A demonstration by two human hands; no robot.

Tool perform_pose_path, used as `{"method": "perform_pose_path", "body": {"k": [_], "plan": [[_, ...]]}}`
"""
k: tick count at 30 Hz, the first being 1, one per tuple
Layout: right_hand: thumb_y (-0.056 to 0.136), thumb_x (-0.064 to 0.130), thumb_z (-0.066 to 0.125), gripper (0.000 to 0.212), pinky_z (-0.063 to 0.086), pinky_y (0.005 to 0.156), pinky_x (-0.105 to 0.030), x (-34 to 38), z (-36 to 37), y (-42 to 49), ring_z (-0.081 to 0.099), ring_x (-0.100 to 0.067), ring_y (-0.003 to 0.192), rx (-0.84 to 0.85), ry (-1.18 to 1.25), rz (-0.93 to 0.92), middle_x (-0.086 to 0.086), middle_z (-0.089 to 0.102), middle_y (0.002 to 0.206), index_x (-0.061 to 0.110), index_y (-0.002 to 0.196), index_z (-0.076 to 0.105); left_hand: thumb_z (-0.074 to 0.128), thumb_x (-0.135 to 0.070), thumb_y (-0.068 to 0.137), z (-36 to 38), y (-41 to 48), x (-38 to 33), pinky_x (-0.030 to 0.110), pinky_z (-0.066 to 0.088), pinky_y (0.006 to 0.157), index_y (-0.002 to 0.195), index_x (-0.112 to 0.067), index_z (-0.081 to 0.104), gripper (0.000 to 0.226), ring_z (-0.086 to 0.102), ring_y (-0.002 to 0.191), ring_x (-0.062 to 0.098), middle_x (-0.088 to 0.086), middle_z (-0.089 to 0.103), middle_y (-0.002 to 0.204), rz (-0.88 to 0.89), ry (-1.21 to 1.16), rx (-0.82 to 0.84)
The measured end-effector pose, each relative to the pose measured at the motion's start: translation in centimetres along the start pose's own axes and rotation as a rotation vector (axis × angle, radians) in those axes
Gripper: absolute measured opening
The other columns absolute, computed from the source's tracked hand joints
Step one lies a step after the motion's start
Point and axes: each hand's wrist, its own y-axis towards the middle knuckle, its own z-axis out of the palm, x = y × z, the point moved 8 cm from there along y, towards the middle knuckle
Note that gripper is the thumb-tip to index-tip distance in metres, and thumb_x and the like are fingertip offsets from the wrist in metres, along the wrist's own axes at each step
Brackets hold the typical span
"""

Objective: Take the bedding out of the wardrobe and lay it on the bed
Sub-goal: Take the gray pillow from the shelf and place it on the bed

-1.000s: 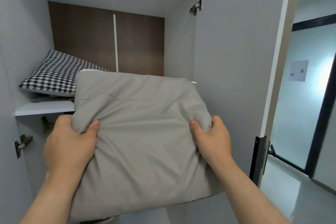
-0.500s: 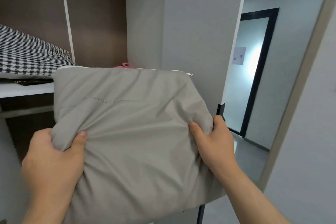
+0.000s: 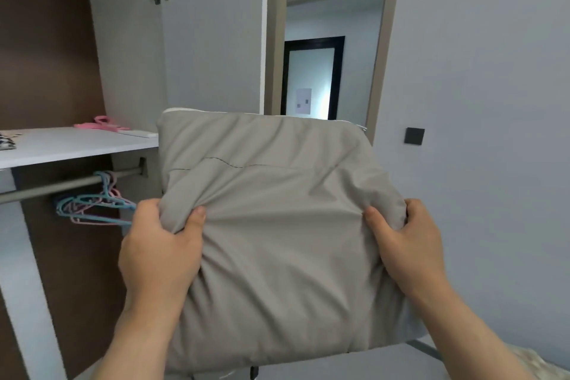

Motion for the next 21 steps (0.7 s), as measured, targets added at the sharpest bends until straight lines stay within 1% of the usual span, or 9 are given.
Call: {"method": "perform_pose_path", "body": {"k": [3, 6, 8, 10, 12, 13, 17, 19, 21], "plan": [[0.083, 0.039, 0.069, 0.027, 0.038, 0.058, -0.025, -1.9, -6.7, -0.1, 0.054, -0.005, 0.071, -0.082, -0.043, 0.013, 0.006, 0.058, 0.078, 0.020, 0.082, 0.049, 0.073, -0.030, 0.081, 2.9, -3.4, -4.3, 0.033, 0.032, 0.066, 0.090, -0.018, 0.047, 0.030, 0.043, 0.076, 0.022, -0.006, 0.044, 0.074, 0.030, -0.059, 0.048], [0.083, 0.039, 0.069, 0.027, 0.039, 0.059, -0.033, -4.3, -13.7, -0.8, 0.055, -0.008, 0.073, -0.161, -0.077, 0.057, 0.005, 0.059, 0.079, 0.020, 0.083, 0.050, 0.073, -0.031, 0.081, 6.0, -6.9, -8.3, 0.035, 0.035, 0.066, 0.089, -0.018, 0.047, 0.030, 0.043, 0.075, 0.023, -0.006, 0.045, 0.074, 0.055, -0.118, 0.124], [0.083, 0.040, 0.068, 0.028, 0.038, 0.063, -0.036, -5.6, -18.1, -1.5, 0.055, -0.014, 0.073, -0.213, -0.111, 0.077, 0.005, 0.058, 0.079, 0.018, 0.084, 0.050, 0.072, -0.033, 0.081, 8.2, -9.4, -10.6, 0.035, 0.036, 0.064, 0.090, -0.016, 0.049, 0.030, 0.045, 0.073, 0.024, -0.006, 0.047, 0.074, 0.075, -0.145, 0.181], [0.084, 0.040, 0.068, 0.030, 0.036, 0.063, -0.036, -6.8, -22.5, -2.3, 0.053, -0.019, 0.073, -0.278, -0.148, 0.097, 0.006, 0.057, 0.078, 0.017, 0.085, 0.050, 0.072, -0.033, 0.082, 10.2, -12.2, -13.3, 0.032, 0.033, 0.058, 0.089, -0.015, 0.049, 0.030, 0.045, 0.070, 0.022, -0.009, 0.046, 0.072, 0.118, -0.199, 0.229], [0.084, 0.041, 0.068, 0.031, 0.037, 0.064, -0.036, -8.2, -27.9, -3.6, 0.053, -0.021, 0.074, -0.361, -0.192, 0.126, 0.006, 0.057, 0.078, 0.016, 0.086, 0.050, 0.071, -0.033, 0.083, 13.0, -15.7, -16.7, 0.028, 0.029, 0.052, 0.089, -0.015, 0.047, 0.030, 0.041, 0.063, 0.015, -0.014, 0.042, 0.071, 0.144, -0.270, 0.317], [0.084, 0.042, 0.068, 0.031, 0.038, 0.065, -0.037, -8.8, -30.0, -4.1, 0.054, -0.022, 0.075, -0.391, -0.216, 0.142, 0.007, 0.058, 0.078, 0.016, 0.087, 0.051, 0.071, -0.033, 0.083, 14.1, -17.0, -18.0, 0.027, 0.029, 0.052, 0.089, -0.015, 0.047, 0.030, 0.040, 0.061, 0.012, -0.014, 0.042, 0.071, 0.147, -0.293, 0.359], [0.083, 0.042, 0.068, 0.032, 0.036, 0.064, -0.036, -10.4, -40.3, -7.3, 0.054, -0.024, 0.076, -0.559, -0.330, 0.201, 0.008, 0.057, 0.078, 0.015, 0.089, 0.051, 0.070, -0.038, 0.082, 19.8, -24.0, -23.9, 0.035, 0.036, 0.065, 0.093, -0.015, 0.049, 0.033, 0.046, 0.074, 0.027, -0.002, 0.049, 0.077, 0.137, -0.388, 0.533], [0.082, 0.043, 0.068, 0.033, 0.038, 0.066, -0.036, -11.0, -45.1, -9.2, 0.054, -0.025, 0.078, -0.649, -0.394, 0.234, 0.008, 0.057, 0.078, 0.015, 0.090, 0.052, 0.070, -0.039, 0.082, 21.9, -27.7, -27.2, 0.035, 0.036, 0.065, 0.093, -0.016, 0.049, 0.033, 0.046, 0.075, 0.027, 0.000, 0.051, 0.080, 0.144, -0.440, 0.616], [0.082, 0.044, 0.068, 0.033, 0.037, 0.066, -0.036, -11.2, -49.4, -11.3, 0.055, -0.025, 0.078, -0.731, -0.451, 0.263, 0.009, 0.057, 0.078, 0.017, 0.089, 0.051, 0.070, -0.039, 0.081, 23.7, -31.5, -30.4, 0.035, 0.036, 0.065, 0.092, -0.017, 0.048, 0.033, 0.045, 0.073, 0.027, -0.003, 0.048, 0.076, 0.161, -0.499, 0.697]]}}
